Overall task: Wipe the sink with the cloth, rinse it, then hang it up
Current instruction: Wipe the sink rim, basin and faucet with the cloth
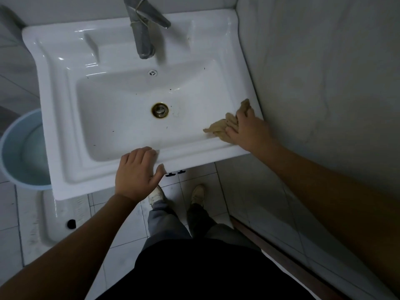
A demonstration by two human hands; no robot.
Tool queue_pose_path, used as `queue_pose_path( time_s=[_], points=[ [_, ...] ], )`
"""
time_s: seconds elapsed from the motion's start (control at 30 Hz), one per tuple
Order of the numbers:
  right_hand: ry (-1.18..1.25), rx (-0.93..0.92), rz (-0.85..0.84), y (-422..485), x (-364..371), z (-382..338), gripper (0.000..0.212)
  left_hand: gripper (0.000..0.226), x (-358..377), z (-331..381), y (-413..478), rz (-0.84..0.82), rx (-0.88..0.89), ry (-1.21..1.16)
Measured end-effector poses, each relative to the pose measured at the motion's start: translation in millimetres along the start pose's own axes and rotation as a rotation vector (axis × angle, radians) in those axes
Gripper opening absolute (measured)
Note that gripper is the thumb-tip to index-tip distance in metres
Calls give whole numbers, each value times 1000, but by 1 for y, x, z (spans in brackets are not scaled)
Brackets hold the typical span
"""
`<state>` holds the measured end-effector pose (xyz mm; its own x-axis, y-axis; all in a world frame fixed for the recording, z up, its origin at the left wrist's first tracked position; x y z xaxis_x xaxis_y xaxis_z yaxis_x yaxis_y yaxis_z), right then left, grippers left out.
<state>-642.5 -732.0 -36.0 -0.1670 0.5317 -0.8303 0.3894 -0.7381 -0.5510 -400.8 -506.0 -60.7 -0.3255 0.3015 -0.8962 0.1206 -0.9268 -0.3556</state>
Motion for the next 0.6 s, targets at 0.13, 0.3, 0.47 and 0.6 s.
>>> queue_pose_path(
  time_s=[0.13, 0.3, 0.47, 0.6],
  points=[
    [18, 87, -37, -18, 19, -7, 61, 50, -1, -2, -2, 5, 21, -33],
    [54, 94, -39, -33, 25, -42, 54, 52, -15, -23, -17, 50, 8, -63],
    [60, -70, -80, -40, 43, -129, 48, 51, -30, -87, -55, 95, -138, -52],
    [44, -229, -97, -49, 60, -221, 47, 48, -30, -130, -79, 75, -157, -23]
  ],
)
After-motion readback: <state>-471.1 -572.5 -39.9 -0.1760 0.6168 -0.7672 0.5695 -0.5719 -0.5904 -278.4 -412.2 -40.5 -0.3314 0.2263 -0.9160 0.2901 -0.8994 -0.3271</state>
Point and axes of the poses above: each hand's wrist, its own y-axis towards the middle knuckle, its own x-axis out of the palm, z = x × y, the point moved 8 cm from there along y, towards the middle knuckle, and after that the axes turned 14 degrees about -z, right-handed, at the moved point
